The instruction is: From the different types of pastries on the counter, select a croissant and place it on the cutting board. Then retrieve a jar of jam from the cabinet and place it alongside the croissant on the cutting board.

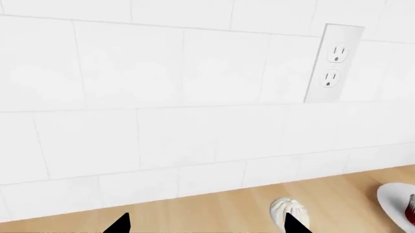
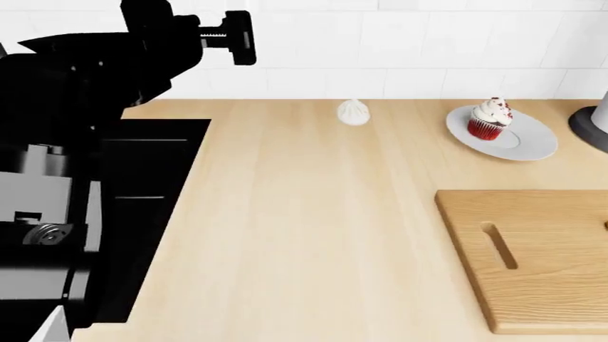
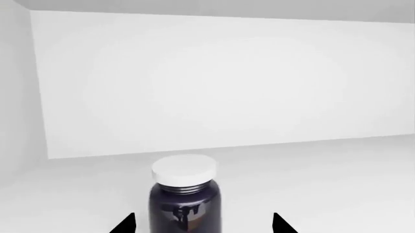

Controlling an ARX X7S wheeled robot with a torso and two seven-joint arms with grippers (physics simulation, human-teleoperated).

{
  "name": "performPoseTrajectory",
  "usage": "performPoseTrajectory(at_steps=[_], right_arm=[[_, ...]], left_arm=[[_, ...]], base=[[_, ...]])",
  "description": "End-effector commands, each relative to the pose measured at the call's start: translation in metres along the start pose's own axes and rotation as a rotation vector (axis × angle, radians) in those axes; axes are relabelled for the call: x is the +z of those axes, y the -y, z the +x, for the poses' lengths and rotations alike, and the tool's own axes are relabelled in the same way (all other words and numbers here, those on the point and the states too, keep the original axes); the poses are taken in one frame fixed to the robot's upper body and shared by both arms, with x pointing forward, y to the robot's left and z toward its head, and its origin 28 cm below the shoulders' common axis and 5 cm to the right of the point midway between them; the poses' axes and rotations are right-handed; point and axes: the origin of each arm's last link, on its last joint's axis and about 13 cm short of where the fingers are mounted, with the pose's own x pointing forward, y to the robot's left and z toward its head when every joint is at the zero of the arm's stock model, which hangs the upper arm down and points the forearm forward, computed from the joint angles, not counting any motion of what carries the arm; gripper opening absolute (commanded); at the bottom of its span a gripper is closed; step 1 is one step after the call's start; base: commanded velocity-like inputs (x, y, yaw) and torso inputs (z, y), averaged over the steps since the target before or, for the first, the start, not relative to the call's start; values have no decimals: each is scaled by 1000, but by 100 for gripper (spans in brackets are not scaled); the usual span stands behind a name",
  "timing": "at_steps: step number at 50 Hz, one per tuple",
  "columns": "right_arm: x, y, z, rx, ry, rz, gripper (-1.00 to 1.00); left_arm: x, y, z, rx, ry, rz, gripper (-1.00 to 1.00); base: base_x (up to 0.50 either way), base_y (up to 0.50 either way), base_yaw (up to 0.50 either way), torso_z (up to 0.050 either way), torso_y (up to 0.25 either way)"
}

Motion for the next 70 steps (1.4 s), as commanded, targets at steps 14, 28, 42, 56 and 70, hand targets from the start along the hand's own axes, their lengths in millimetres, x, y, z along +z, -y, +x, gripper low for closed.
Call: performPoseTrajectory(at_steps=[14, 28, 42, 56, 70], right_arm=[[0, 0, 0, 0, 0, 0, 100], [0, 0, 0, 0, 0, 0, 100], [0, 0, 0, 0, 0, 0, 100], [0, 0, 0, 0, 0, 0, -100], [0, 0, 0, 0, 0, 0, -100]], left_arm=[[-2, 4, -1, -19, -20, 24, 100], [-1, 4, -2, -20, -15, 23, 100], [0, 4, -3, -22, -12, 19, 100], [0, 3, -3, -22, -11, 17, 100], [0, 4, -4, -26, -8, 16, 100]], base=[[97, 0, 0, 0, 0], [162, 0, 0, 0, 0], [162, 0, 0, 0, 1], [11, 0, 0, 0, 0], [0, 0, 0, 0, 0]])
